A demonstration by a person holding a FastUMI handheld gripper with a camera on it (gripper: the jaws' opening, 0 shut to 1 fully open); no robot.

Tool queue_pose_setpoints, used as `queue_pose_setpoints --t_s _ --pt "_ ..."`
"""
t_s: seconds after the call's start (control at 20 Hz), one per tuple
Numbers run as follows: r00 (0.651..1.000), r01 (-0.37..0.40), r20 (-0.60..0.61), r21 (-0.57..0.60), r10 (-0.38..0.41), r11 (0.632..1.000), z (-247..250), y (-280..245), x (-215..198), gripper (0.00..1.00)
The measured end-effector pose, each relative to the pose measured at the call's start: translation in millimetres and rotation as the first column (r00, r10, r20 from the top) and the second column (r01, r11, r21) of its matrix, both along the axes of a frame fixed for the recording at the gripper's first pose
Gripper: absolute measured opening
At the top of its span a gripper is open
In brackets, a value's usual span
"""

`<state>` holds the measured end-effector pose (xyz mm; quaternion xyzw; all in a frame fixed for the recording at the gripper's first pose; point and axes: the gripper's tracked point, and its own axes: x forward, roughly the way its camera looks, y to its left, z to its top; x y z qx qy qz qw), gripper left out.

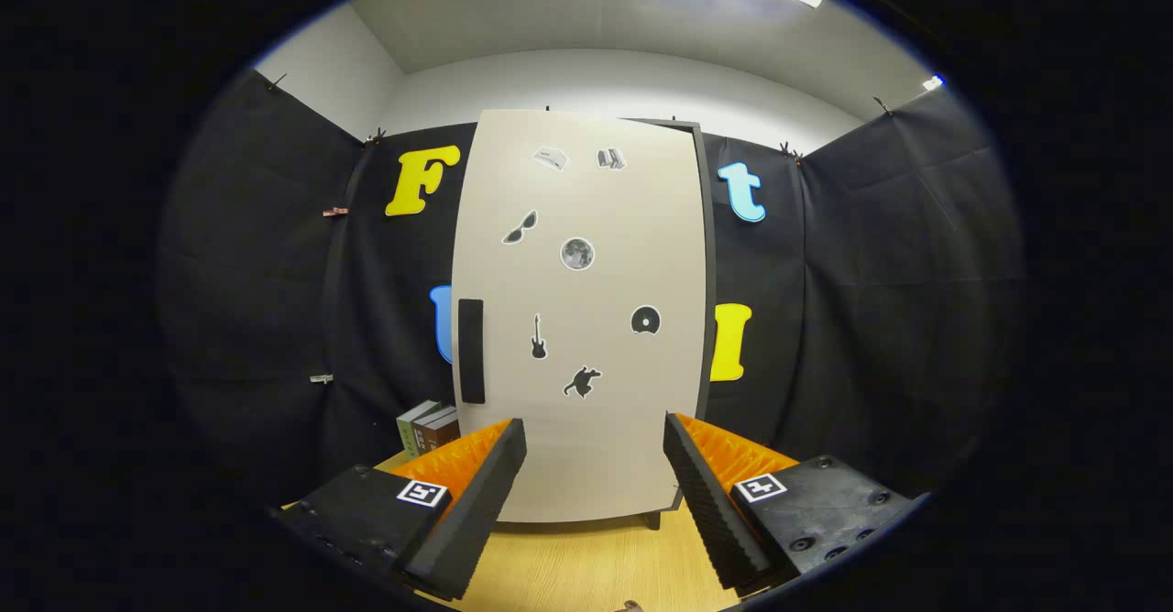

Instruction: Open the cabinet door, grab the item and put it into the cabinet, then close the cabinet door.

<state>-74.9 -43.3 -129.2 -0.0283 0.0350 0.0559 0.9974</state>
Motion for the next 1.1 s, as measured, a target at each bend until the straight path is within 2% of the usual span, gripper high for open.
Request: queue_pose_setpoints --t_s 1.1 --pt "0.999 0.037 0.004 -0.014 -0.037 0.999 0.9 -8.4 0.9 0.97"
